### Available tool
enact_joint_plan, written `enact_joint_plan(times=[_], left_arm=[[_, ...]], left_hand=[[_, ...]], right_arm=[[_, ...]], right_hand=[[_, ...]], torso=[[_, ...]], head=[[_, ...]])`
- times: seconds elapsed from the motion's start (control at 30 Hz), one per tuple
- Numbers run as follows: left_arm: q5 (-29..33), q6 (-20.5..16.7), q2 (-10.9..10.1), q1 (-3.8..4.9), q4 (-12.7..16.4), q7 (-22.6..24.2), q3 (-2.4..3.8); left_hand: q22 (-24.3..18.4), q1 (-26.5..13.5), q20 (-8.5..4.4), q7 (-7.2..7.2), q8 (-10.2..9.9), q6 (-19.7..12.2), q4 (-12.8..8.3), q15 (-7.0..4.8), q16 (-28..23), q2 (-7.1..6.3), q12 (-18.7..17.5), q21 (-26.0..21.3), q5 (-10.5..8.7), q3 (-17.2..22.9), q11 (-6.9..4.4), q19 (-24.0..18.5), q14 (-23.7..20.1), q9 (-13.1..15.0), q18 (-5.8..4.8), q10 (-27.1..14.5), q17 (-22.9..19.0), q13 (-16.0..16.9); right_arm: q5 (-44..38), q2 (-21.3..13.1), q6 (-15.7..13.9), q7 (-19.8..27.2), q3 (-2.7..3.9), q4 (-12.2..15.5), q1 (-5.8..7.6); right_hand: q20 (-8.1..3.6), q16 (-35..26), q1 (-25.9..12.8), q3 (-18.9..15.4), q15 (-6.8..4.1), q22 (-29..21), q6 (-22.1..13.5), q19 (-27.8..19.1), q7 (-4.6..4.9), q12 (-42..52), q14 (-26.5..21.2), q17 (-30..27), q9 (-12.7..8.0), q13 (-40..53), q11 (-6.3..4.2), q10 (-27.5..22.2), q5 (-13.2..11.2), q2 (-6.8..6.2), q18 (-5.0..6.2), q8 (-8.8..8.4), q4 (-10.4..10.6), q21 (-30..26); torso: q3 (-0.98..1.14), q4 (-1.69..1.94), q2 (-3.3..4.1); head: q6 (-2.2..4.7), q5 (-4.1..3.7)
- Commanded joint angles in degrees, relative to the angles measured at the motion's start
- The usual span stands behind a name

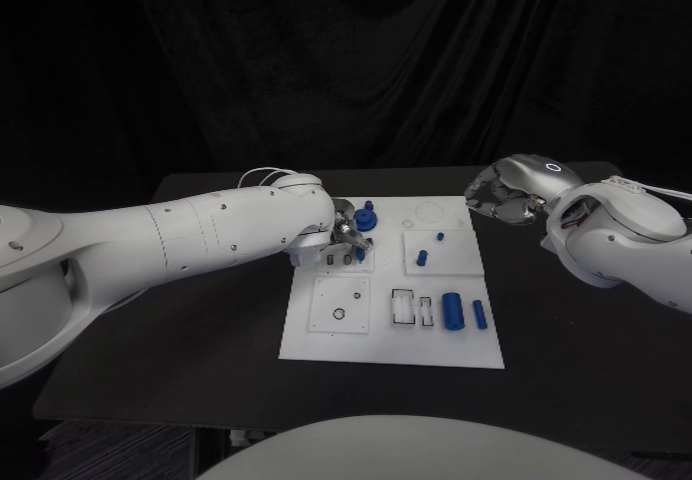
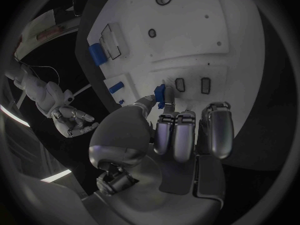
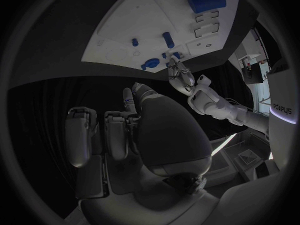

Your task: Assemble the parts on the task board

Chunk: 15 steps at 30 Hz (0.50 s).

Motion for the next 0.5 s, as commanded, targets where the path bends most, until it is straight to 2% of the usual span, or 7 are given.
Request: enact_joint_plan(times=[0.03,0.23,0.4,0.5], left_arm=[[0.15,0.29,-0.16,-0.12,0.37,0.73,0.04],[0.15,-0.24,-1.04,-0.12,1.16,0.37,0.04],[0.15,-0.70,-1.84,-0.12,1.76,0.10,0.04],[0.15,-0.96,-2.40,-0.12,2.07,-0.06,0.04]], left_hand=[[0.08,-0.13,-0.22,0.05,-0.19,0.35,-0.03,-0.39,0.15,-0.27,0.15,-0.27,0.26,0.39,-0.35,-0.19,5.95,0.22,-0.44,6.06,15.08,15.08],[0.23,-1.21,-0.21,0.08,-0.89,0.67,-0.61,-0.38,0.15,-1.00,0.15,-0.33,0.49,2.65,-0.35,-0.11,5.95,1.23,-0.45,6.06,15.08,15.08],[0.24,-1.52,-0.21,0.09,-1.05,0.72,-0.65,-0.38,0.15,-1.17,0.15,-0.36,0.52,3.07,-0.33,-0.11,5.95,1.45,-0.45,6.06,15.08,15.08],[0.13,-1.90,-0.20,0.13,-1.22,0.75,-0.64,-0.36,0.15,-1.35,0.15,-0.45,0.49,3.41,-0.31,-0.18,5.95,1.65,-0.42,6.06,15.08,15.08]], right_arm=[[-0.15,-0.07,0.53,-1.12,0.04,0.02,-0.12],[-0.15,-0.27,0.77,-1.31,0.04,0.08,-0.12],[-0.15,-0.37,0.91,-1.39,0.04,0.12,-0.12],[-0.15,-0.40,1.08,-1.45,0.04,0.12,-0.13]], right_hand=[[0.43,-0.23,0.63,0.29,0.39,13.30,0.48,3.63,0.08,-0.39,5.53,13.24,-0.07,13.38,0.35,4.22,0.27,0.11,-0.01,-0.18,-0.03,-0.42],[0.43,-0.25,0.64,0.30,0.39,13.29,0.48,3.61,0.08,-0.41,5.53,13.22,-0.07,13.36,0.35,4.20,0.28,0.10,0.00,-0.19,-0.04,-0.45],[0.43,-0.25,0.64,0.30,0.39,13.29,0.48,3.61,0.08,-0.41,5.53,13.22,-0.07,13.36,0.35,4.20,0.28,0.10,0.00,-0.19,-0.04,-0.45],[0.43,-0.25,0.64,0.30,0.39,13.29,0.48,3.61,0.08,-0.41,5.53,13.22,-0.07,13.36,0.35,4.20,0.28,0.10,0.00,-0.19,-0.04,-0.45]], torso=[[0.00,0.01,0.01],[0.00,0.04,-0.01],[0.00,-0.06,0.00],[-0.01,0.02,-0.01]], head=[[0.00,0.12],[0.00,0.31],[0.00,0.47],[0.00,0.46]])
